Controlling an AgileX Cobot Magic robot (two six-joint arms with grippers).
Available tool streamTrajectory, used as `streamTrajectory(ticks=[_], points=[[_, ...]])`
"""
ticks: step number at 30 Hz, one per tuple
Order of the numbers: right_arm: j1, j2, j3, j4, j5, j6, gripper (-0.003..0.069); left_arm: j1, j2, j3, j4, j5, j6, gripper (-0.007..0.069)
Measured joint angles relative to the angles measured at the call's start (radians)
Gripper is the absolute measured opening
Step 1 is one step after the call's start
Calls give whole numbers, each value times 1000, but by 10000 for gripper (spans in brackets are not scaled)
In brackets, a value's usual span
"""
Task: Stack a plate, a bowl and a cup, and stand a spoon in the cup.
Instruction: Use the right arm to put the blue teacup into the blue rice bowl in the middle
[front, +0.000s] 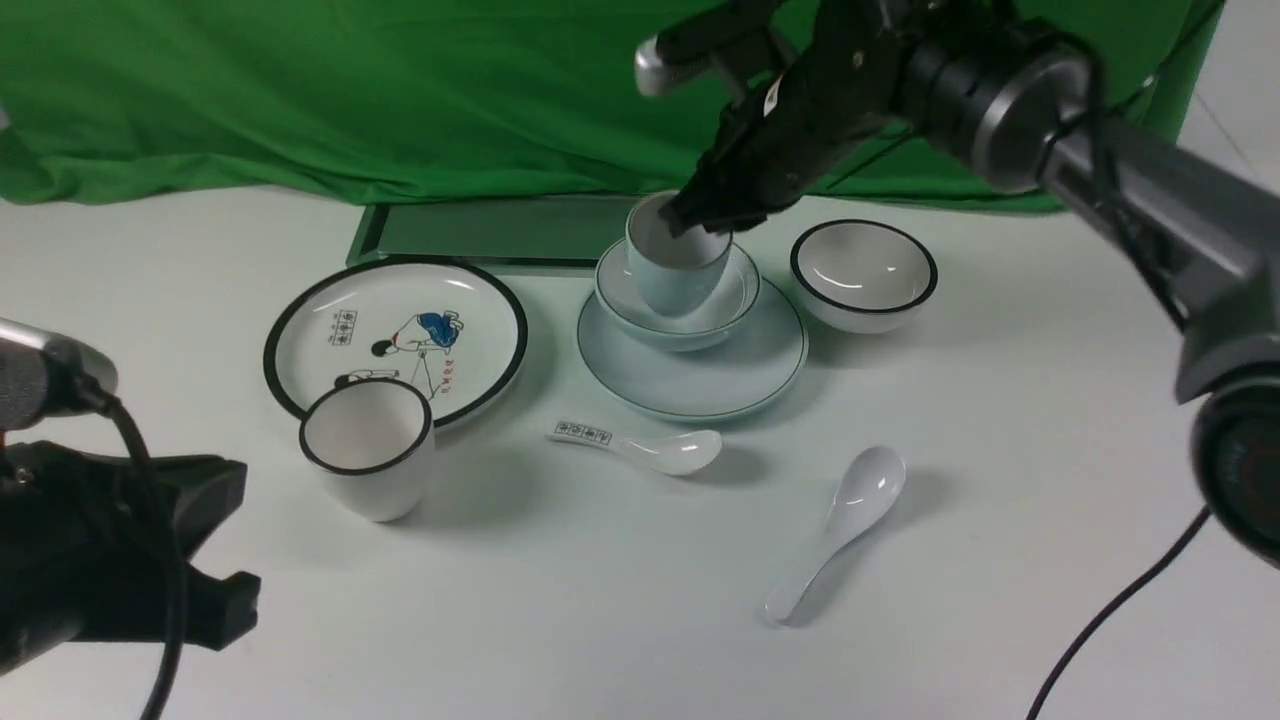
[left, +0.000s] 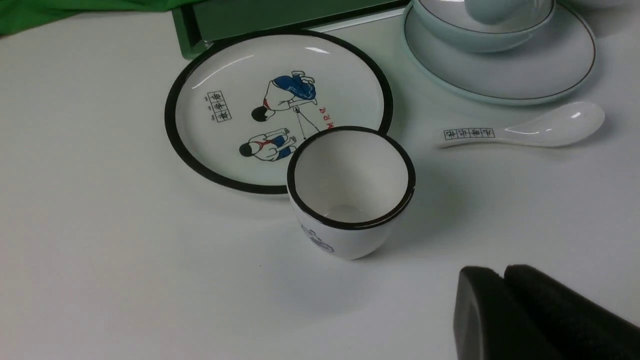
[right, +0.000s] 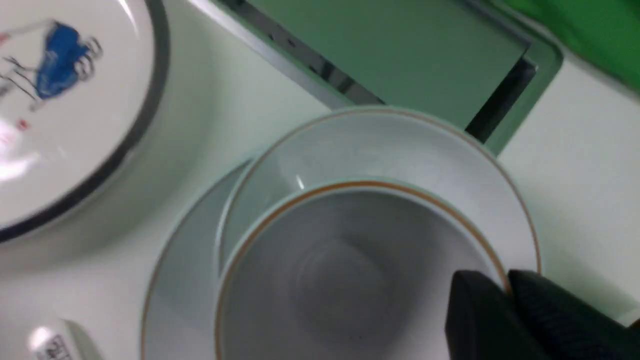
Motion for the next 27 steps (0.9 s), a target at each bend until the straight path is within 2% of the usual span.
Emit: streamTrajectory(ticks=[10,19,22,23,25,27], points=[[0,0,-18,-72,161,58,74,0,0,0,-2,0,-1,-8],[0,9,-8,-73,64,111,110,0,0,0,-2,-27,-1,-8],[0,15,-7,-73,71,119,246,0,0,0,-2,-27,-1,-8],[0,13,-7,-73,71,119,246,0,0,0,-2,-27,-1,-8],[0,-8,-6,-72,97,113,347,0,0,0,-2,-27,-1,-8],[0,-70,9,-70,148,58,405,0,0,0,-2,-17,-1,-8]])
